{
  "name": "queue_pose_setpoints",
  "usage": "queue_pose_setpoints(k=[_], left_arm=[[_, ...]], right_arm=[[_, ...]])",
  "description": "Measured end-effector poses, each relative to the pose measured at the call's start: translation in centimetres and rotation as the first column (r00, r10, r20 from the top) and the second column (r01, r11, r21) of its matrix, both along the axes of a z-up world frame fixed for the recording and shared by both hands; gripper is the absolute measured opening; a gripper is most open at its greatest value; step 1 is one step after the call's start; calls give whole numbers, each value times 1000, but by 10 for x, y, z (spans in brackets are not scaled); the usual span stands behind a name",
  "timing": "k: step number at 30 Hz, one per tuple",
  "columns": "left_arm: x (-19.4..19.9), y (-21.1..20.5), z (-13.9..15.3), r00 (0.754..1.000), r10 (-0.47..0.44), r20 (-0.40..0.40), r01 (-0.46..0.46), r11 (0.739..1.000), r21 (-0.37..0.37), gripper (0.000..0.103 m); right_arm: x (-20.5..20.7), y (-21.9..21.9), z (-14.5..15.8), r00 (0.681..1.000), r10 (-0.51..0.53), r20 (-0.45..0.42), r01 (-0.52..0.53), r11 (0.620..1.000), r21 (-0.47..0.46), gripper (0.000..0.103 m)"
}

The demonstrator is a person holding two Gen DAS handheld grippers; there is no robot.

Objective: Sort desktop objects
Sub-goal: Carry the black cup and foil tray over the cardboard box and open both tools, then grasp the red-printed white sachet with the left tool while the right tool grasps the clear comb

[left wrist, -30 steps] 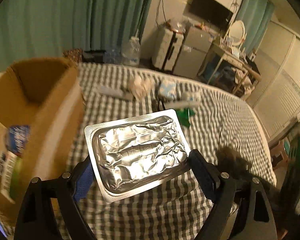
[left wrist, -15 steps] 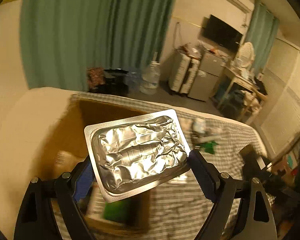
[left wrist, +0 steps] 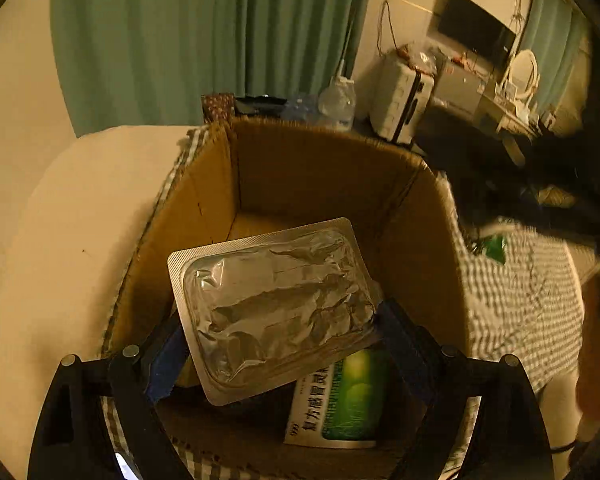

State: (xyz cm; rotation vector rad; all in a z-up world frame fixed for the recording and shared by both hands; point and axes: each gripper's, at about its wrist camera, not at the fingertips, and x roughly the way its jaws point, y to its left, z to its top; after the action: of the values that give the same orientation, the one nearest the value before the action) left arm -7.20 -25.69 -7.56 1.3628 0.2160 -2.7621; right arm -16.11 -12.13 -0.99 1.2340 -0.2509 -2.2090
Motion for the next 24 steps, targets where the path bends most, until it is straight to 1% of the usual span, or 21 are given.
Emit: queue_pose_setpoints(k=[1, 2, 3, 5, 7, 11, 13, 15, 17, 19, 21, 22, 24], left_arm=[[0, 1, -4, 1000, -10, 7, 10, 1000, 0, 97], [-2, 1, -9, 1000, -19, 22, 19, 1000, 3, 103], [-1, 0, -11, 999, -20, 29, 20, 1000, 5, 103], [-4, -4, -16, 998, -32, 50, 31, 999, 22, 103], [-1, -10, -21, 998, -22, 65, 21, 1000, 22, 103], [10, -15, -14, 999, -10, 33, 9, 1000, 17, 103], [15, -5, -3, 1000, -17, 16, 17, 1000, 9, 103], [20, 8, 12, 999, -34, -11, 34, 999, -5, 103], [26, 21, 27, 998, -52, -30, 51, 999, -18, 103], [30, 40, 43, 995, -78, -63, 77, 997, -16, 103], [34, 57, 54, 992, -97, -86, 97, 995, -4, 103], [35, 68, 57, 991, -103, -89, 104, 995, 4, 103], [37, 96, 58, 990, -110, -87, 111, 994, 14, 103]], right_arm=[[-3, -4, -2, 1000, -12, 4, 12, 1000, -2, 80], [-6, -7, -4, 1000, -30, 5, 31, 999, -10, 93], [-8, -8, -4, 999, -46, 5, 46, 999, -4, 98], [-11, -8, -1, 997, -80, -17, 80, 997, 10, 99], [-9, -4, 4, 995, -87, -56, 87, 996, -5, 99], [2, 25, 21, 974, -166, -151, 163, 986, -38, 99], [8, 43, 31, 959, -188, -212, 185, 982, -33, 99], [15, 64, 41, 937, -210, -281, 217, 976, -9, 99], [26, 94, 53, 901, -244, -359, 264, 964, 7, 99], [38, 129, 62, 858, -299, -417, 329, 944, -1, 99], [48, 169, 67, 831, -354, -429, 378, 925, -31, 100], [51, 186, 67, 827, -376, -419, 396, 917, -41, 103], [54, 223, 62, 826, -420, -375, 434, 900, -52, 103]])
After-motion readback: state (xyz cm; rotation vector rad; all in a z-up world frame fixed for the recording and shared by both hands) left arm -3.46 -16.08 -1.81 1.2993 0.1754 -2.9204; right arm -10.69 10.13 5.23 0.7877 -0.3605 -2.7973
